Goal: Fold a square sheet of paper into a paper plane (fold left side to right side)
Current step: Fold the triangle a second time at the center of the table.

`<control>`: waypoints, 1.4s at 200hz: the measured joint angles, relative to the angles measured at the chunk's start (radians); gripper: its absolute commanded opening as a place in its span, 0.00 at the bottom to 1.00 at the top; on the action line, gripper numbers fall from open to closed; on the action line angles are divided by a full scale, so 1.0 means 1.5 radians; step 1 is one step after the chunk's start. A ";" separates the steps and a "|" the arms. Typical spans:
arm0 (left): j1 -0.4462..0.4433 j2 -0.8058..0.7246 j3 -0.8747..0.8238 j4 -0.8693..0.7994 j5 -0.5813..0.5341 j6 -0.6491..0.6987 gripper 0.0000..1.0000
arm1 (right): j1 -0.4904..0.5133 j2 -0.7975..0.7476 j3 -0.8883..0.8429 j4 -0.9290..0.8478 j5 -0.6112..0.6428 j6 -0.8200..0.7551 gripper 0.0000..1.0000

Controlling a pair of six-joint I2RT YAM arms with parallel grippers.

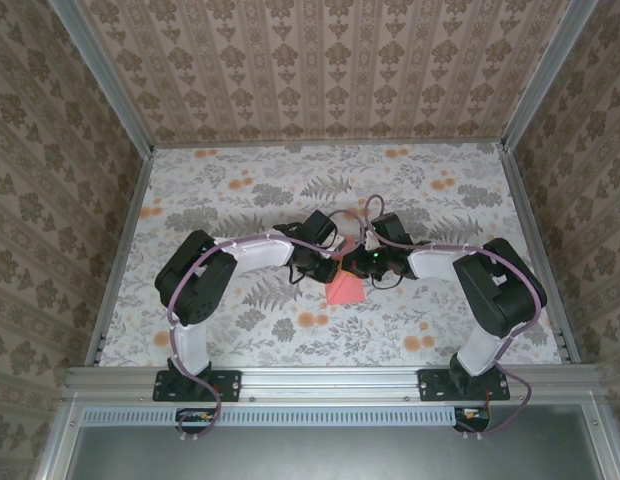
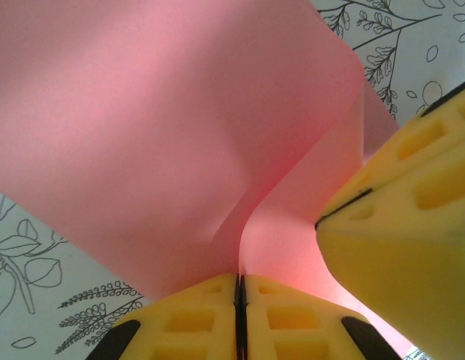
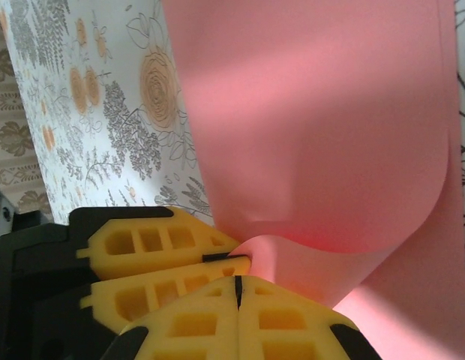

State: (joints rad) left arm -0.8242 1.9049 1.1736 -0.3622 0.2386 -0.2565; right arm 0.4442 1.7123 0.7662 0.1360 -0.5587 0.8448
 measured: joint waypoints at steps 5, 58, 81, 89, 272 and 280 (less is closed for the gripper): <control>0.000 0.000 0.000 0.000 0.000 0.000 0.11 | 0.001 0.003 0.000 0.000 0.000 0.000 0.00; -0.001 0.000 0.000 0.000 -0.001 0.000 0.11 | 0.001 0.012 0.002 -0.008 0.002 -0.006 0.00; -0.001 0.000 0.000 0.000 -0.001 0.000 0.11 | 0.003 0.012 0.004 -0.022 0.006 -0.017 0.00; -0.001 0.000 0.000 0.000 -0.001 0.000 0.11 | 0.003 0.012 0.004 -0.028 0.009 -0.021 0.00; -0.003 -0.003 0.014 -0.019 -0.010 0.002 0.29 | 0.004 0.012 0.011 -0.099 0.054 -0.072 0.00; 0.000 -0.010 0.014 -0.024 -0.010 0.002 0.29 | 0.004 0.012 0.011 -0.099 0.054 -0.072 0.00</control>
State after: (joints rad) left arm -0.8238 1.8900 1.1950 -0.3977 0.2237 -0.2543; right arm 0.4496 1.7302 0.7830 -0.0120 -0.4778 0.7361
